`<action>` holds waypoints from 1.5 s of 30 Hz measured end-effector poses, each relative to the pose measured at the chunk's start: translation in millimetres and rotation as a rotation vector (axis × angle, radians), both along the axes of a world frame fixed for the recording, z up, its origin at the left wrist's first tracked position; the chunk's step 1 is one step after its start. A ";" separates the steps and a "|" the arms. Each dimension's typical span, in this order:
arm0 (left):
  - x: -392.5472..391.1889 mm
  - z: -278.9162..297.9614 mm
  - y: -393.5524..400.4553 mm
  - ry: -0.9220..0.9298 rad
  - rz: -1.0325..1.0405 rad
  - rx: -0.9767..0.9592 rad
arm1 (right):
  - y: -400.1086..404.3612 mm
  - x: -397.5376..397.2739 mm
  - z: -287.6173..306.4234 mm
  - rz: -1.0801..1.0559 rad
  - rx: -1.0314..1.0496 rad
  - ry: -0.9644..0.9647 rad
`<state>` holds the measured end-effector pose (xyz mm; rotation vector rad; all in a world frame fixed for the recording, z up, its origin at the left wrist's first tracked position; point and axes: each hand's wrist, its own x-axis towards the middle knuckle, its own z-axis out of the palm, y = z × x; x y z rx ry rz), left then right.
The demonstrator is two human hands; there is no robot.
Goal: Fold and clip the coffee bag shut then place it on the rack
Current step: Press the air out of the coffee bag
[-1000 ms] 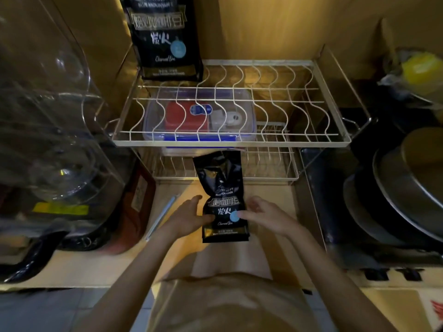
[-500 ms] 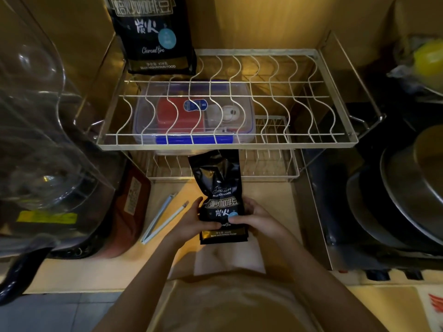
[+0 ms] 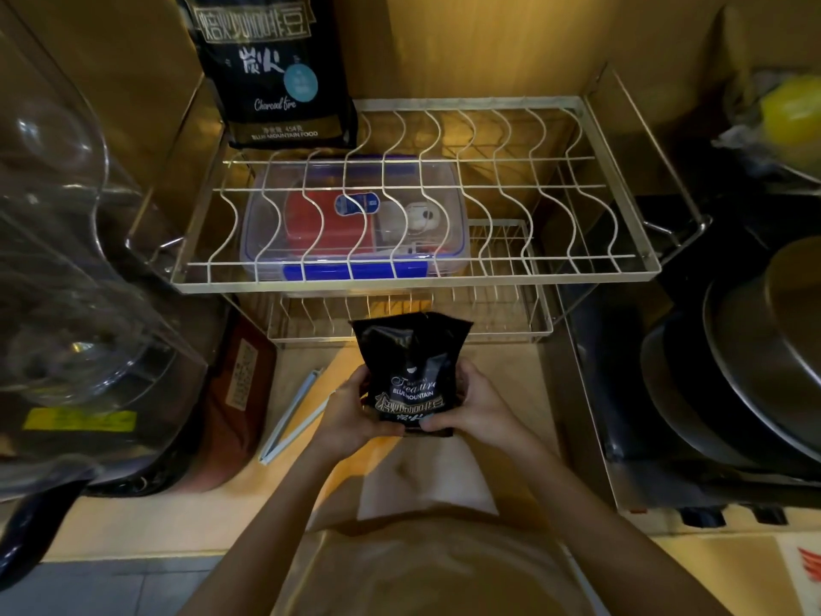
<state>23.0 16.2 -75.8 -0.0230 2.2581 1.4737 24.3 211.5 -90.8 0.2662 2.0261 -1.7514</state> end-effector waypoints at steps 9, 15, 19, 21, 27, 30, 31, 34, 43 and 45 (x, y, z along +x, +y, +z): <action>5.6 62.1 11.1 -0.193 -0.440 -0.582 | -2.7 12.6 -12.6 -0.044 0.043 0.091; 8.3 167.4 38.2 0.429 -0.570 -0.567 | -10.3 13.4 -7.3 -0.034 0.104 0.126; -11.3 168.2 66.7 0.727 -0.653 -0.535 | -15.4 13.8 -7.5 0.003 0.222 0.203; -26.0 153.5 75.6 0.612 -0.694 -0.828 | -15.9 14.3 0.1 0.020 0.182 0.205; -44.5 137.1 66.5 0.385 -0.614 -1.042 | -15.1 14.7 5.6 0.059 0.071 0.163; -48.0 137.2 58.4 0.380 -0.577 -0.998 | -10.5 6.7 6.8 -0.043 -0.056 -0.003; -48.0 137.3 56.4 0.367 -0.573 -0.985 | -9.3 3.9 5.7 -0.084 -0.037 -0.004; -46.2 136.3 52.7 0.351 -0.569 -0.965 | -9.7 -0.9 -1.2 -0.090 0.156 0.069; -33.2 137.0 51.9 0.416 -0.614 -0.966 | -26.4 -4.0 -13.5 -0.159 0.472 0.155; -33.7 138.5 50.0 0.413 -0.638 -0.959 | -25.9 -5.1 -13.0 -0.171 0.495 0.188</action>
